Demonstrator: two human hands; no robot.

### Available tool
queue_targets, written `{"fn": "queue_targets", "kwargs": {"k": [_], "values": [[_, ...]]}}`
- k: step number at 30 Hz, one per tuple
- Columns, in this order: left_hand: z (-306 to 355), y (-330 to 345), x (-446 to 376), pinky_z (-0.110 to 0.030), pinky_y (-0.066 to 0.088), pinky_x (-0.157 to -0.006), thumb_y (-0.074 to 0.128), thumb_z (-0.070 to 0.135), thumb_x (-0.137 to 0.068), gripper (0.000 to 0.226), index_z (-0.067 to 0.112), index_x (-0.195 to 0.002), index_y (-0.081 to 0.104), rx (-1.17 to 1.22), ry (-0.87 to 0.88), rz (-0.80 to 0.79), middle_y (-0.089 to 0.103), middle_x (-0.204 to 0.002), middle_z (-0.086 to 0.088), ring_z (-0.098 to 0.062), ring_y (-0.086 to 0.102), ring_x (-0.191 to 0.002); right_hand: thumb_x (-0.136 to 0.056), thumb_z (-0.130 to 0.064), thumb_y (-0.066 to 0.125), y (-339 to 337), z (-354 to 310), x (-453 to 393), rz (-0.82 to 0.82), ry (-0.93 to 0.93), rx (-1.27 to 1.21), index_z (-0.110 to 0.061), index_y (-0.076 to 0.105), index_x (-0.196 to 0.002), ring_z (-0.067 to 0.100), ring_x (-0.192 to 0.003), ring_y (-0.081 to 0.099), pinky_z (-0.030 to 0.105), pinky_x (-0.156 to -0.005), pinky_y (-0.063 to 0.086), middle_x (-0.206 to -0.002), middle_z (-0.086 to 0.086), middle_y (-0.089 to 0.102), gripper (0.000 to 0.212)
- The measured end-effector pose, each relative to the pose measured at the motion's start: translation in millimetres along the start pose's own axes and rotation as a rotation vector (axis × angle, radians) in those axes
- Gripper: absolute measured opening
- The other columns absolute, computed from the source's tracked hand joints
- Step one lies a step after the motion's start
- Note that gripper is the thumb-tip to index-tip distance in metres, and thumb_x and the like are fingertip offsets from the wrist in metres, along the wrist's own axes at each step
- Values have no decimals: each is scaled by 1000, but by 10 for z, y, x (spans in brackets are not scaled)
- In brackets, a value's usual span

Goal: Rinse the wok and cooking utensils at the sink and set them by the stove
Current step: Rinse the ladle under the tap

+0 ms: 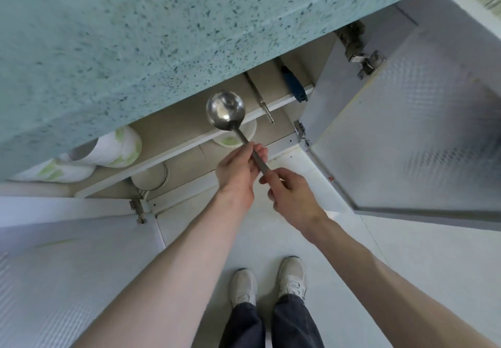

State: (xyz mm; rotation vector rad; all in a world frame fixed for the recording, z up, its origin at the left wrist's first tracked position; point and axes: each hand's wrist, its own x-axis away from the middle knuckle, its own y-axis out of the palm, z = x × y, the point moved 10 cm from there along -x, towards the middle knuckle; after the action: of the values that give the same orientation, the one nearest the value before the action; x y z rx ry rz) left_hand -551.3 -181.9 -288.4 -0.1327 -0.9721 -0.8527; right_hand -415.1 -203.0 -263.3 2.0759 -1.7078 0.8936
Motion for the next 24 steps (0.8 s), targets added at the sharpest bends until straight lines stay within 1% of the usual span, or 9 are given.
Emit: {"fn": "queue_targets", "kwargs": {"k": [3,6,9,11,15,18,22,24], "values": [[-17,-64,329,-26,62,-70,64,5,-99,17,-10,-107,68,45,-50,9,75,-94,-20,-24,76,-78,-105,-43,54,-45,-14,270,-11,39,14,-16,69,-91,10,-46,40,28,-53,37,-58,-11,51,34],[40,-129,771,-28,63,-71,64,3,-99,13,-8,-105,68,17,-117,-13,76,-96,-19,-25,77,-81,-106,-38,55,-143,-169,750,-44,81,10,-12,69,-91,10,-46,36,23,-50,33,-60,-7,47,34],[119,-217,1282,-29,63,-69,65,4,-98,16,-7,-111,68,-15,-195,-12,77,-102,-19,-25,77,-87,-105,-38,57,-330,-406,1288,-29,102,104,-8,72,-90,10,-50,40,18,-48,36,-62,-4,51,37],[205,-243,1641,-30,63,-70,66,4,-98,21,-6,-115,67,-11,-223,-8,77,-103,-18,-25,78,-89,-103,-41,59,-438,-573,1635,-33,118,140,-11,74,-87,12,-54,43,19,-50,37,-63,-5,54,38],[339,-217,2376,-32,63,-74,66,4,-98,16,-5,-112,65,7,-264,-38,77,-103,-19,-27,78,-93,-99,-47,65,-657,-846,2290,-8,145,173,-13,76,-81,13,-57,44,21,-51,38,-64,-6,59,40],[417,-148,2856,-33,64,-78,65,5,-99,12,-5,-106,67,23,-268,-70,77,-100,-19,-26,77,-92,-95,-49,71,-783,-1050,2727,19,141,142,-14,77,-78,14,-57,44,27,-55,39,-63,-6,61,40],[625,25,3403,-34,64,-79,65,3,-98,11,-6,-104,67,10,-220,-94,75,-108,-23,-27,77,-91,-92,-47,75,-980,-1314,3227,69,99,38,-13,78,-80,14,-57,43,24,-52,37,-65,-5,62,36],[723,156,3596,-34,63,-79,66,2,-98,11,-6,-105,67,3,-199,-130,75,-107,-23,-27,77,-90,-91,-48,76,-1065,-1435,3416,90,58,-21,-13,79,-81,15,-59,42,24,-53,36,-66,-3,61,37]]}}
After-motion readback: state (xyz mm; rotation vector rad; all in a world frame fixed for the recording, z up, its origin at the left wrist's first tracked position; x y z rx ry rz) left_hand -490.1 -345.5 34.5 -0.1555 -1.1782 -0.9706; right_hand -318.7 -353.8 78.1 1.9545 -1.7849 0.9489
